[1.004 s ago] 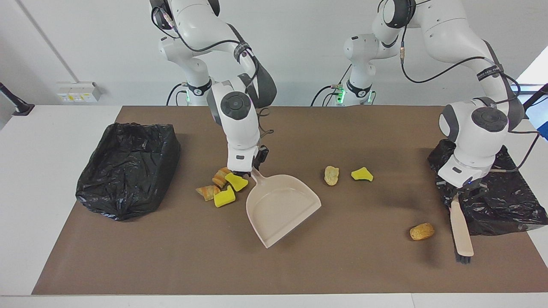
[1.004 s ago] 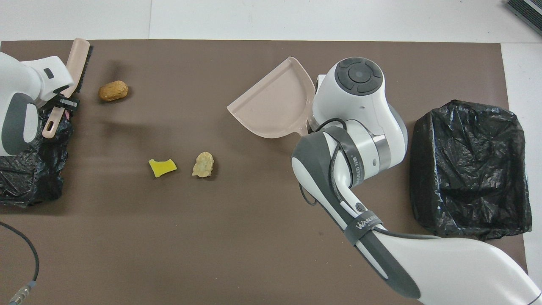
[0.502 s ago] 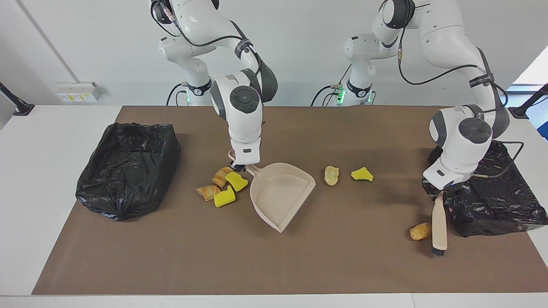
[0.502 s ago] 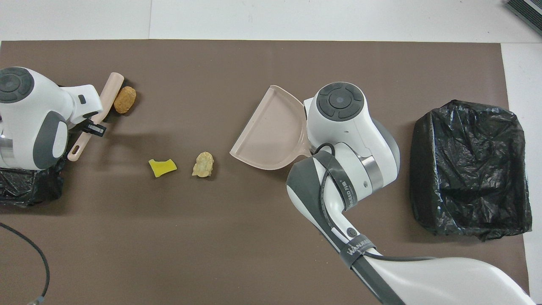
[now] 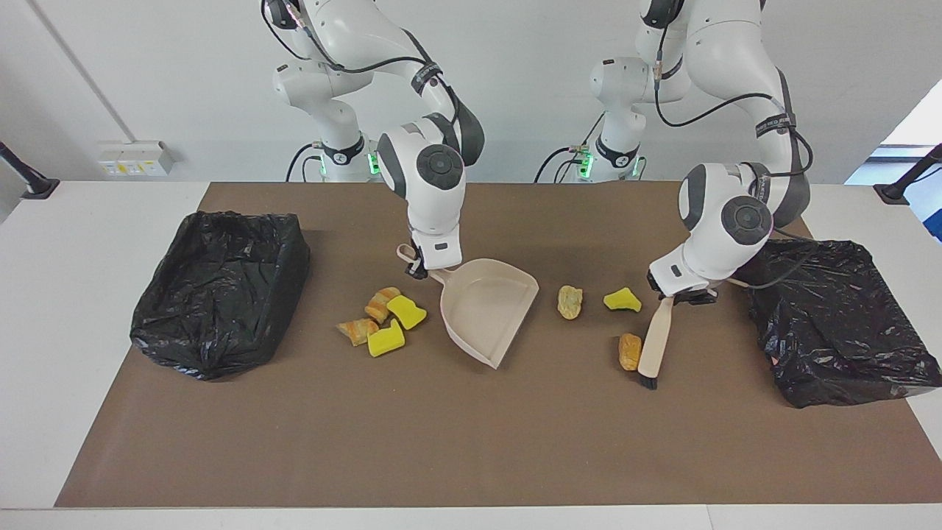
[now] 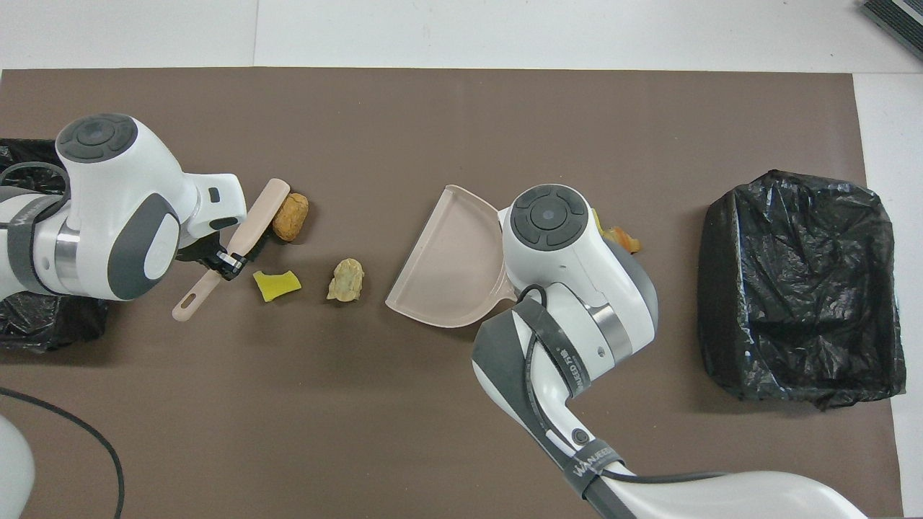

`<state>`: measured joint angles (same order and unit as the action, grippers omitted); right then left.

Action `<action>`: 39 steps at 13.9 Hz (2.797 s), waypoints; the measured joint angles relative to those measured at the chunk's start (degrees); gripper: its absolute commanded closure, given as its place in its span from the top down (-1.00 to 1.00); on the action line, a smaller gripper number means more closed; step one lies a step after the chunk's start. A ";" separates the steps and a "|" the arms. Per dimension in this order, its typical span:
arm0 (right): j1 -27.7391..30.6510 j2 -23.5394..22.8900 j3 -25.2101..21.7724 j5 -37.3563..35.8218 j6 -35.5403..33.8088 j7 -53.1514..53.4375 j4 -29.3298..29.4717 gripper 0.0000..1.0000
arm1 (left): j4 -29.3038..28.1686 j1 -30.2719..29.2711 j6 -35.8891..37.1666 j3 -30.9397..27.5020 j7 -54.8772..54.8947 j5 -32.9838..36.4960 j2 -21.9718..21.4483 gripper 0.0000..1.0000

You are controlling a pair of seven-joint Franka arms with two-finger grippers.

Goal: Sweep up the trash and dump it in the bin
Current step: 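Sweep bread and sponge toward the dustpan with the left gripper's brush, then sweep the remaining sponge piece into the dustpan with the left gripper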

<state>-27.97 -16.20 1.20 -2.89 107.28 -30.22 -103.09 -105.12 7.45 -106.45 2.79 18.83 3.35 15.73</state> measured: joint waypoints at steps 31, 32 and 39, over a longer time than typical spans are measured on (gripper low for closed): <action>-4.00 2.94 0.28 -0.34 0.27 -5.50 -6.84 -1.00 | -19.87 20.26 -14.59 -0.04 -20.64 -16.85 -12.60 -1.00; -3.99 2.94 0.26 -0.35 0.20 -5.50 -6.84 -1.00 | -19.90 21.59 -14.51 -0.07 -20.68 -17.60 -12.95 -1.00; -3.98 2.94 0.29 -0.35 0.20 -5.50 -6.83 -1.00 | -18.59 27.20 -12.50 -0.93 -21.65 -21.65 -16.48 -1.00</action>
<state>-31.96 -13.26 1.49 -3.24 107.48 -35.73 -109.91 -123.71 34.65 -118.95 1.86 -2.82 -18.29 -0.76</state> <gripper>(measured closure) 0.687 0.744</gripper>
